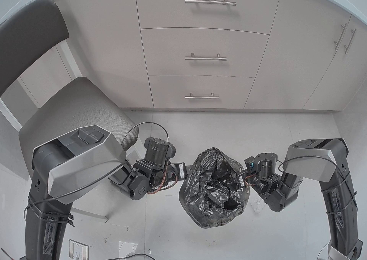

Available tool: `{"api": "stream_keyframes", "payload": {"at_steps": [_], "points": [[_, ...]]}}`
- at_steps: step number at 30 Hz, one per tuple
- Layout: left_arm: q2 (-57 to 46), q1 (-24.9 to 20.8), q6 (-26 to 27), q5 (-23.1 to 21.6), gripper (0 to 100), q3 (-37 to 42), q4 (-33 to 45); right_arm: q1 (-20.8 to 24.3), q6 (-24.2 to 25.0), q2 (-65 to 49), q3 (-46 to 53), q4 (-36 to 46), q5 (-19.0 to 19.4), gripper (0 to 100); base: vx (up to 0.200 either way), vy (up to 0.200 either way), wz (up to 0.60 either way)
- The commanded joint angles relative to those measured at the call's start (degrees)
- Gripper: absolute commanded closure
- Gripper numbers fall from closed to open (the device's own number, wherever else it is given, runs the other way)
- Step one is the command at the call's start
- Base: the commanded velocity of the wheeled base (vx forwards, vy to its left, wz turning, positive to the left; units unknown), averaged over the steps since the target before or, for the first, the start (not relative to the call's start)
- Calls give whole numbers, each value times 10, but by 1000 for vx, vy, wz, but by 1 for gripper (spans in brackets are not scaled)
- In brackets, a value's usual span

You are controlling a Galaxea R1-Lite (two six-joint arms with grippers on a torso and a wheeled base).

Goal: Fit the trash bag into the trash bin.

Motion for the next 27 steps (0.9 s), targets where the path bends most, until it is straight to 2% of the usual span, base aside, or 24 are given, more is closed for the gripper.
{"api": "stream_keyframes", "payload": {"at_steps": [1, 17, 21, 27], "points": [[2, 0, 0, 0, 0, 0, 0, 1, -2, -3, 0, -1, -13, 0, 0, 0, 0], [-2, -5, 0, 0, 0, 11, -1, -4, -16, -16, -12, 2, -85, 0, 0, 0, 0], [-13, -25, -3, 2, 0, 26, -2, -6, -17, -16, -20, 4, -97, 0, 0, 0, 0], [-33, -59, -6, 7, 0, 60, -33, -7, -20, -21, -14, 4, -94, 0, 0, 0, 0]]}}
